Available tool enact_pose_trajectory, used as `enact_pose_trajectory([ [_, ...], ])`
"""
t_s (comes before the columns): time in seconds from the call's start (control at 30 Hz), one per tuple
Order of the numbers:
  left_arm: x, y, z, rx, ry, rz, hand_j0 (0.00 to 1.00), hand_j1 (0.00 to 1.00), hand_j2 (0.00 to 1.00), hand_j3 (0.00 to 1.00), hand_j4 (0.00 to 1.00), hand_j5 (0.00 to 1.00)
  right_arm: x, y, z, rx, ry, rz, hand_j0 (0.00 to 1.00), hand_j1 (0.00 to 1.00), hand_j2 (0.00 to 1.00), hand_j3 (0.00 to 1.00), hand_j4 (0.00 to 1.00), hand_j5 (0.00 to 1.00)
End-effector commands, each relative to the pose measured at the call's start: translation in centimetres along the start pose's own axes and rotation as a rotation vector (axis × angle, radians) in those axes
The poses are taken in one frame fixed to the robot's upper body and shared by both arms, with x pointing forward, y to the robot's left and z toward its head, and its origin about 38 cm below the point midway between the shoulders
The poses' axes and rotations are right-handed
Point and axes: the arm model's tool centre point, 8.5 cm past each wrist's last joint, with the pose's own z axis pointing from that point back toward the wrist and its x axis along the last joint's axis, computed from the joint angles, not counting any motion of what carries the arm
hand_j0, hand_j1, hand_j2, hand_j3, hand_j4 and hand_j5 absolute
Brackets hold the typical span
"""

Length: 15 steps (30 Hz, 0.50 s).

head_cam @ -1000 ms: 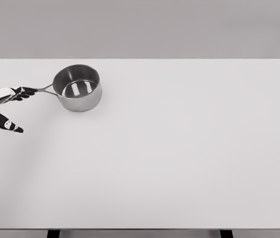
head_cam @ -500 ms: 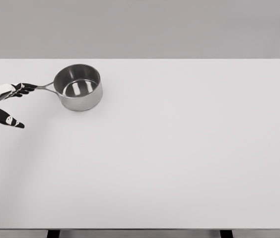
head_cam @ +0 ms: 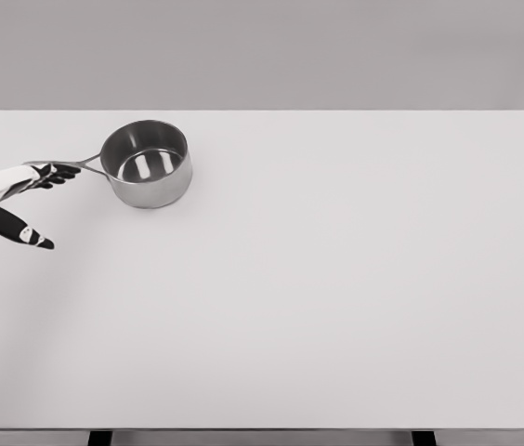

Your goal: Rotate pot handle

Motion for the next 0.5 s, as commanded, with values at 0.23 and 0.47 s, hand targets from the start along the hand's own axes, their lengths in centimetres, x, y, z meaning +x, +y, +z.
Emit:
enact_pose_trajectory([
  [0.23,3.6,1.0,5.8,0.134,-0.248,-0.123,1.00,1.00,1.00,1.00,1.00,1.00,0.0,0.0,0.0,0.000,0.000,0.000,1.00,1.00,1.00,1.00,1.00,1.00],
  [0.47,9.3,-1.3,8.5,0.214,-0.740,-0.453,1.00,1.00,1.00,1.00,1.00,1.00,0.0,0.0,0.0,0.000,0.000,0.000,1.00,1.00,1.00,1.00,1.00,1.00],
])
